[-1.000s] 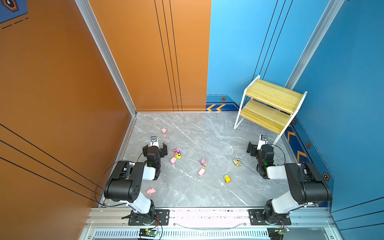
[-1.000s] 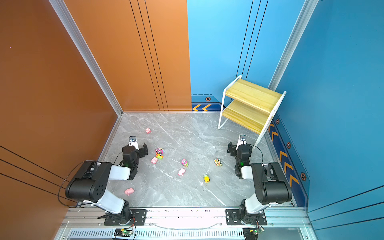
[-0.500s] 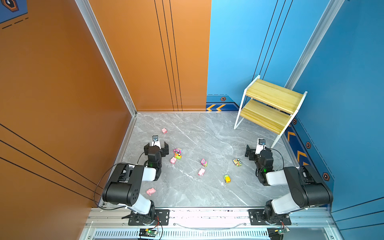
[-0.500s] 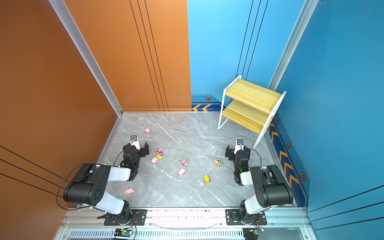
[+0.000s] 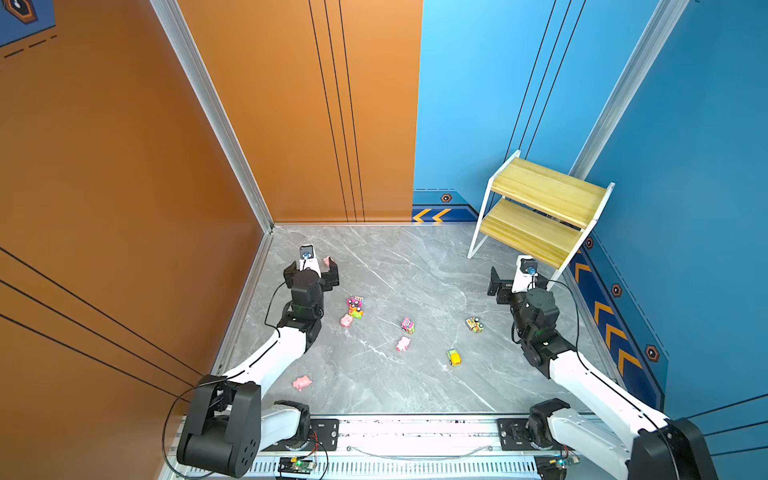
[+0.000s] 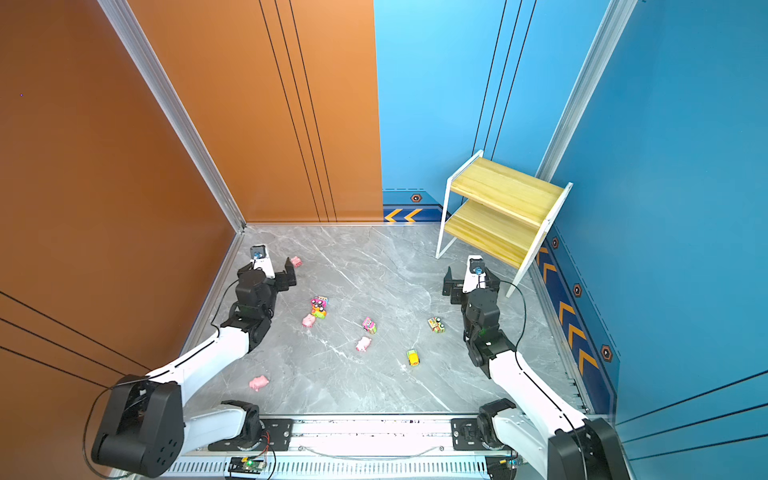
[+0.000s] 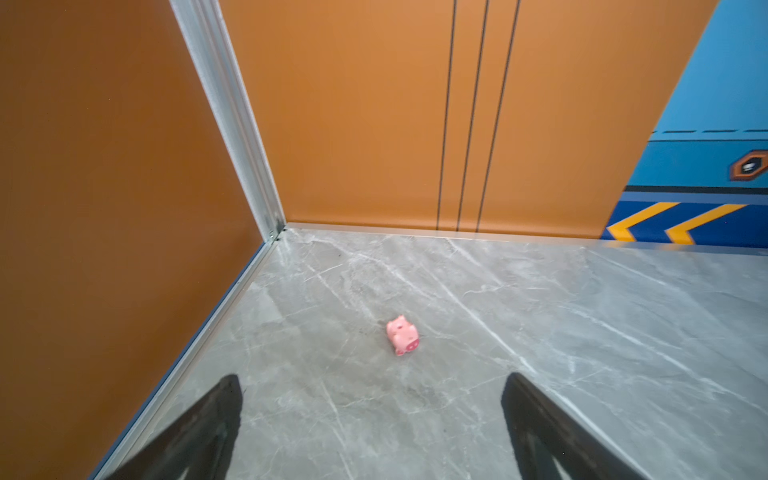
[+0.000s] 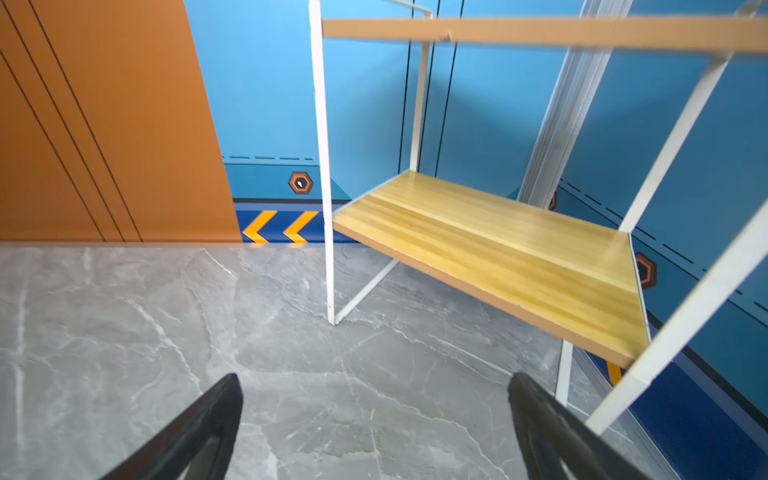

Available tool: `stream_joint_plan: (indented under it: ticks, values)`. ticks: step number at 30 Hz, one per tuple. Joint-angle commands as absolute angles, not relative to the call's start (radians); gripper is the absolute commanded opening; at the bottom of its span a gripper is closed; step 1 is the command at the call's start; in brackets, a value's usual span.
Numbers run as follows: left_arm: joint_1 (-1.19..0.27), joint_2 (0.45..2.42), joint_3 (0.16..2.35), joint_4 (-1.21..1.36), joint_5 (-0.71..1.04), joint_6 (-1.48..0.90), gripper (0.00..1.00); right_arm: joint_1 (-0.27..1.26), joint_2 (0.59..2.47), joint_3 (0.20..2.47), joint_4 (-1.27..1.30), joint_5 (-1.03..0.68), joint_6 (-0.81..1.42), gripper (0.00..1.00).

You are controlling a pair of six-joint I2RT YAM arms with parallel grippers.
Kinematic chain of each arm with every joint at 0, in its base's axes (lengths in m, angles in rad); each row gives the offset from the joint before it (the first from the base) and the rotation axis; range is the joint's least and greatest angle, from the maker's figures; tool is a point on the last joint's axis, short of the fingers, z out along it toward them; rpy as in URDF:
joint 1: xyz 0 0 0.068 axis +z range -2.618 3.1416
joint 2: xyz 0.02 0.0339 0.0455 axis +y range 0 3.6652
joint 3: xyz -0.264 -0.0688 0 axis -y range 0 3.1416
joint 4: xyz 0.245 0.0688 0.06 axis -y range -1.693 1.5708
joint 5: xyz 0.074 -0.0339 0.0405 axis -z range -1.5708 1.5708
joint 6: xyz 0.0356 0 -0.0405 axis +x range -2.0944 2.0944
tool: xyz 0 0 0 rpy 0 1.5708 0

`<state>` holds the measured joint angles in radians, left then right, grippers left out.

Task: Place and organize the plastic toys onto the shelf
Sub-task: 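Raise right gripper to the shelf's top frame while left arm reaches forward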

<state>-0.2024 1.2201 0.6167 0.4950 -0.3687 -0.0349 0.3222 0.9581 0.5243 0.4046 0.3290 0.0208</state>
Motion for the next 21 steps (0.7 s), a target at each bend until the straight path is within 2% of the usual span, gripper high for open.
stream_joint_plan:
  ticks: [1,11,17,21]
  values:
    - [-0.249,1.200,0.661,0.340,-0.282,-0.080,0.98,0.377,0.908,0.672,0.116,0.413,0.091,1.00]
    - [-0.431,1.254,0.845,0.233,-0.058,-0.103,0.99,0.370,1.011,1.234,-0.354,0.535,0.270,1.00]
    - [-0.572,1.377,0.984,0.191,-0.012,-0.069,0.99,0.116,1.155,1.537,-0.595,0.434,0.439,0.99]
    - [-0.631,1.453,1.080,0.176,0.008,-0.060,0.99,-0.010,1.262,1.696,-0.697,0.386,0.463,0.98]
